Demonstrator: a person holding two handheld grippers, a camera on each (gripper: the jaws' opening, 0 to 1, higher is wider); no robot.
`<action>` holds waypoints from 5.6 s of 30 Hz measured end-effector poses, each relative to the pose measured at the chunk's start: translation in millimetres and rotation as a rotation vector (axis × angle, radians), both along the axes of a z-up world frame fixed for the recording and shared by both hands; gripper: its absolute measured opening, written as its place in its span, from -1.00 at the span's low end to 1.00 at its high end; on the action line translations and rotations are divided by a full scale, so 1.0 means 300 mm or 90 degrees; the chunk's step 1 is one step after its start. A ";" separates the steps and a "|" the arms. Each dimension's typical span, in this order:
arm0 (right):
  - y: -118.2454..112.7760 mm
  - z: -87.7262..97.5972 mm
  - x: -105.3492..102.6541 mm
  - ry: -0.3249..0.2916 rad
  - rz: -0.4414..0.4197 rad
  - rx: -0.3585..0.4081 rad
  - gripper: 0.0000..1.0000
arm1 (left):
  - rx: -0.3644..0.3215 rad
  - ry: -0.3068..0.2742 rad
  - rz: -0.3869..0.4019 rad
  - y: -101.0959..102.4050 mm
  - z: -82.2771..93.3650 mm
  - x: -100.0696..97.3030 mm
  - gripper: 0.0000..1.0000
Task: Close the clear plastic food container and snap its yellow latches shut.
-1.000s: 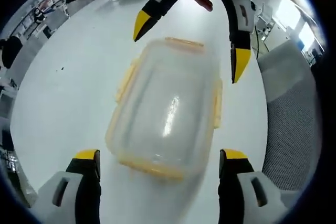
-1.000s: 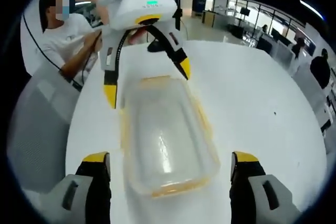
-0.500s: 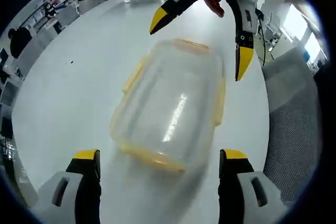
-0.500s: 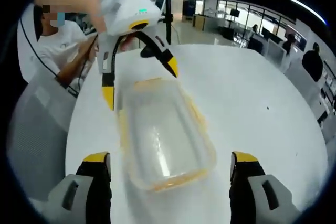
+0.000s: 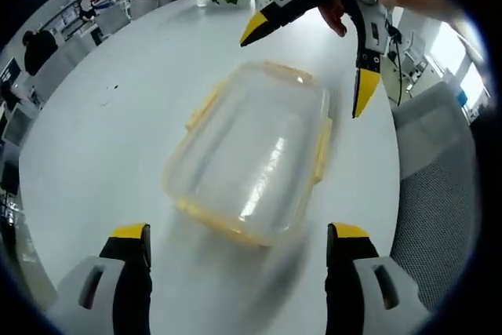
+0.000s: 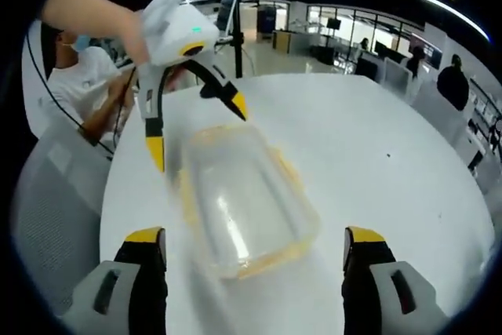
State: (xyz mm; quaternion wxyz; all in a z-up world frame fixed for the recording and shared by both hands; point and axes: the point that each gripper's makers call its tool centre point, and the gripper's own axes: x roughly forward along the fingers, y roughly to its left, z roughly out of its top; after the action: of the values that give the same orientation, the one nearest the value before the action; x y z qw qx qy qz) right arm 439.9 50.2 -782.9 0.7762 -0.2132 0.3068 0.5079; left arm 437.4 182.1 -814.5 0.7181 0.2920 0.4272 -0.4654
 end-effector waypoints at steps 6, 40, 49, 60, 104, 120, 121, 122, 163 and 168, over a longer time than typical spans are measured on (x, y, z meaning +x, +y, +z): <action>-0.017 -0.004 -0.013 0.001 -0.017 0.004 0.87 | -0.021 -0.006 0.036 0.011 0.000 -0.005 0.87; -0.092 0.048 -0.081 0.012 -0.126 0.101 0.82 | -0.091 -0.022 0.142 0.067 0.016 -0.093 0.86; -0.116 0.047 -0.118 0.022 -0.156 0.124 0.81 | -0.112 -0.023 0.176 0.101 0.014 -0.132 0.85; -0.108 0.055 -0.172 0.028 -0.164 0.139 0.81 | -0.143 -0.027 0.216 0.128 0.022 -0.172 0.84; -0.089 0.114 -0.287 0.005 -0.222 0.213 0.81 | -0.288 -0.044 0.331 0.166 0.092 -0.281 0.80; -0.091 0.131 -0.346 -0.001 -0.241 0.237 0.81 | -0.321 -0.047 0.374 0.181 0.086 -0.342 0.76; -0.091 0.130 -0.349 -0.001 -0.241 0.236 0.81 | -0.322 -0.047 0.376 0.181 0.087 -0.345 0.76; -0.091 0.129 -0.354 -0.002 -0.241 0.237 0.81 | -0.326 -0.048 0.379 0.180 0.089 -0.351 0.76; -0.051 0.203 -0.473 -0.032 -0.269 0.310 0.82 | -0.442 -0.146 0.366 0.159 0.210 -0.451 0.73; -0.053 0.207 -0.471 -0.040 -0.276 0.318 0.83 | -0.453 -0.158 0.364 0.157 0.215 -0.463 0.76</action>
State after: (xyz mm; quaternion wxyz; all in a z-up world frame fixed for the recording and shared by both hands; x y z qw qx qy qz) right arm 298.5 34.3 -720.8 0.9036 0.0386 0.1872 0.3834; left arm 298.5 229.2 -749.8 0.9186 -0.0482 0.2157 -0.3277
